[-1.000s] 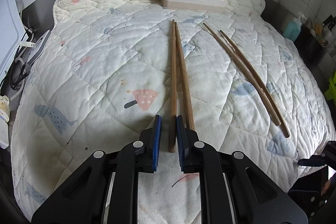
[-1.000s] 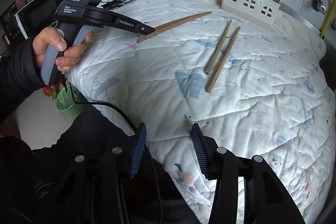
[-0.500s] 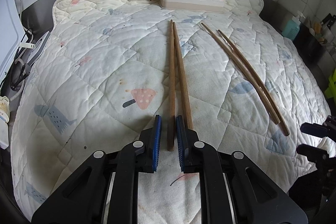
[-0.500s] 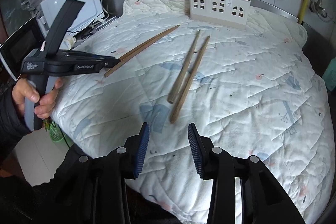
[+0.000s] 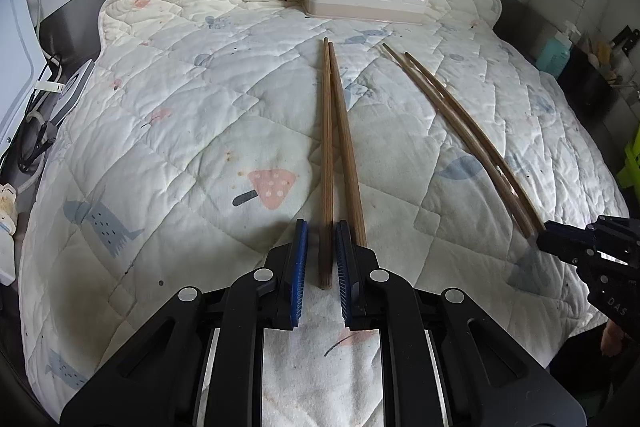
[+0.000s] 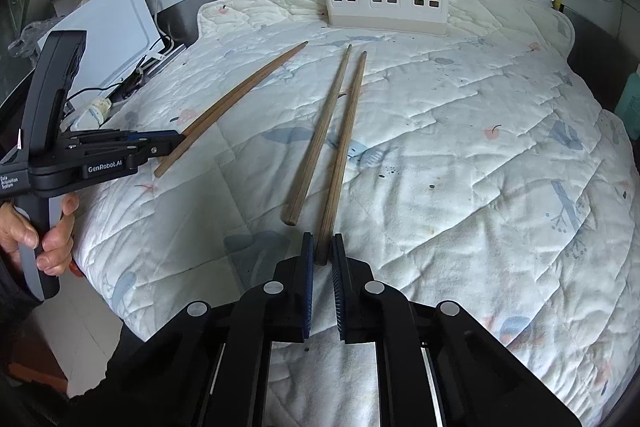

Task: Organize utensils
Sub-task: 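Close the left gripper on its chopstick while the right gripper closes on another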

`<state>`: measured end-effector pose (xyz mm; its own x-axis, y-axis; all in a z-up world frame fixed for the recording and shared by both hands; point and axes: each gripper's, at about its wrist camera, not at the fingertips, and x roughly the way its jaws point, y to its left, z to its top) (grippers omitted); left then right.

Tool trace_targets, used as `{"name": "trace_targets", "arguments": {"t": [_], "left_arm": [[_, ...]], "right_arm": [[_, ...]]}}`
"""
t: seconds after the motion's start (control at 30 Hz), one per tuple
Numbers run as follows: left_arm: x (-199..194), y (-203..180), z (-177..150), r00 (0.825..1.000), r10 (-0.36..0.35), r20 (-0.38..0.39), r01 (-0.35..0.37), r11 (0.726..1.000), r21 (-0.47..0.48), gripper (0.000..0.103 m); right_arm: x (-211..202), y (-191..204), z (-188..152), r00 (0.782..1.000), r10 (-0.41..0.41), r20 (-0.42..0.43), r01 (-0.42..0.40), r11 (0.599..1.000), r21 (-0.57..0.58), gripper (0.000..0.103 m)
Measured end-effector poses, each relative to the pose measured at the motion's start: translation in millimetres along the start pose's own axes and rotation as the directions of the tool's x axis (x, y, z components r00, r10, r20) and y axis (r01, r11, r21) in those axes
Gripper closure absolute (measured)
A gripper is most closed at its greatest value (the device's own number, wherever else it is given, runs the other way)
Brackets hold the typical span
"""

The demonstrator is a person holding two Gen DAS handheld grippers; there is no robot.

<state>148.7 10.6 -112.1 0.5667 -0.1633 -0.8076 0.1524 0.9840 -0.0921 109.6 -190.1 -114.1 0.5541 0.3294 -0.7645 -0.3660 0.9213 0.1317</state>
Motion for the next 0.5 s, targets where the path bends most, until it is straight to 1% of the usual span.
{"name": "trace_targets", "arguments": {"t": [0.13, 0.4, 0.5], "left_arm": [[1.3, -1.3, 2.0, 1.000, 0.007, 0.000, -0.007, 1.000, 0.001, 0.089], [4.7, -3.5, 7.1, 1.000, 0.019, 0.000, -0.019, 1.000, -0.008, 0.090], [4.1, 3.0, 10.4, 1.000, -0.017, -0.006, 0.017, 0.999, -0.037, 0.097]], "right_arm": [[4.6, 2.6, 2.7, 1.000, -0.020, 0.024, 0.019, 1.000, 0.014, 0.094], [9.8, -0.8, 6.6, 0.999, -0.024, 0.045, 0.022, 0.999, 0.031, 0.095], [2.1, -0.8, 8.9, 0.995, -0.066, 0.069, 0.065, 0.998, 0.018, 0.096]]}}
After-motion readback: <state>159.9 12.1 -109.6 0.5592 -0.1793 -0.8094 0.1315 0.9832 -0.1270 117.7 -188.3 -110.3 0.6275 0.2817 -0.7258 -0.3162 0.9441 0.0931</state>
